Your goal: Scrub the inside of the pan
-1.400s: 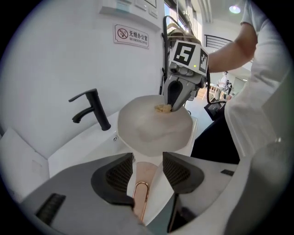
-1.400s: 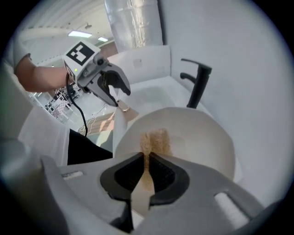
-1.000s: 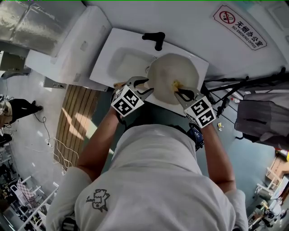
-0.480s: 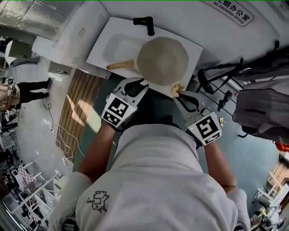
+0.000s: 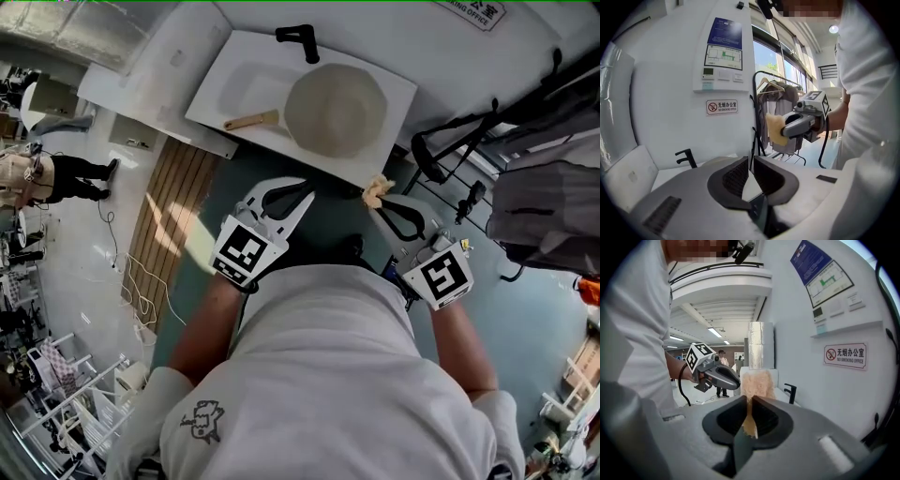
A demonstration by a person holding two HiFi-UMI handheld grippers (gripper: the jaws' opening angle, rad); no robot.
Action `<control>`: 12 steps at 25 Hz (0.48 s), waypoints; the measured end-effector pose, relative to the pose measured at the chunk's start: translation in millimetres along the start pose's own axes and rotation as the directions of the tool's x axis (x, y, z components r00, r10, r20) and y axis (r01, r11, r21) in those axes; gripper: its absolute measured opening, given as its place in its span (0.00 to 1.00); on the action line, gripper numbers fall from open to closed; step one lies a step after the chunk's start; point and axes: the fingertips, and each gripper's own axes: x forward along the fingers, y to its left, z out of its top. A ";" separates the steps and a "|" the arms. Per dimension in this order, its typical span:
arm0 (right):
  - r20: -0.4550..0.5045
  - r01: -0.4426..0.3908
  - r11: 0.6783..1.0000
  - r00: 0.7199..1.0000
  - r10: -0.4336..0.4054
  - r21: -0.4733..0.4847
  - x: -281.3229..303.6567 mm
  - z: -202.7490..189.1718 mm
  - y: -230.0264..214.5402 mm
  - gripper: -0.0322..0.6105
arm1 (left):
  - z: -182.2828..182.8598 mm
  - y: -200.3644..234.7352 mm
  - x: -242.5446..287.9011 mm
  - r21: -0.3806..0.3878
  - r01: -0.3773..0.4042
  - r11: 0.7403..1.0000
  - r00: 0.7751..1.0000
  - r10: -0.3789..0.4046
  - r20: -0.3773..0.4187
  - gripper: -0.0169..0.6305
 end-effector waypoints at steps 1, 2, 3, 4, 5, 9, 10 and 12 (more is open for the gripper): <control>0.005 0.010 1.000 1.000 -0.010 0.000 -1.7 1.6 4.8 0.11 | 3.9 -2.2 -4.2 0.009 0.005 1.000 1.000 -0.005 0.014 0.08; 0.010 0.020 1.000 1.000 -0.020 -0.001 -3.0 3.2 10.4 0.11 | 7.3 -4.8 -9.1 0.020 0.013 1.000 1.000 -0.013 0.028 0.06; 0.012 0.032 1.000 0.999 -0.032 -0.001 -3.8 4.4 16.7 0.11 | 9.9 -7.6 -15.2 0.028 0.021 0.999 0.999 -0.022 0.041 0.04; 0.011 0.043 0.999 0.999 -0.043 -0.001 -3.5 5.5 23.7 0.11 | 11.8 -10.1 -23.0 0.034 0.029 0.999 0.998 -0.031 0.056 0.03; 0.010 0.055 0.998 0.998 -0.055 0.000 -1.9 6.7 31.2 0.11 | 13.2 -11.8 -32.0 0.037 0.037 0.999 0.997 -0.039 0.072 0.03; 0.029 0.100 0.995 0.995 -0.100 0.007 10.5 15.7 61.8 0.10 | 14.7 -14.6 -76.1 0.045 0.072 0.996 0.989 -0.077 0.123 0.03; 0.037 0.106 0.994 0.994 -0.106 0.004 14.8 19.4 70.9 0.10 | 13.9 -14.6 -89.2 0.050 0.081 0.995 0.987 -0.087 0.132 0.03; 0.051 0.117 0.993 0.992 -0.117 0.007 25.6 29.3 92.6 0.11 | 10.4 -11.9 -119.0 0.060 0.095 0.994 0.984 -0.103 0.147 0.03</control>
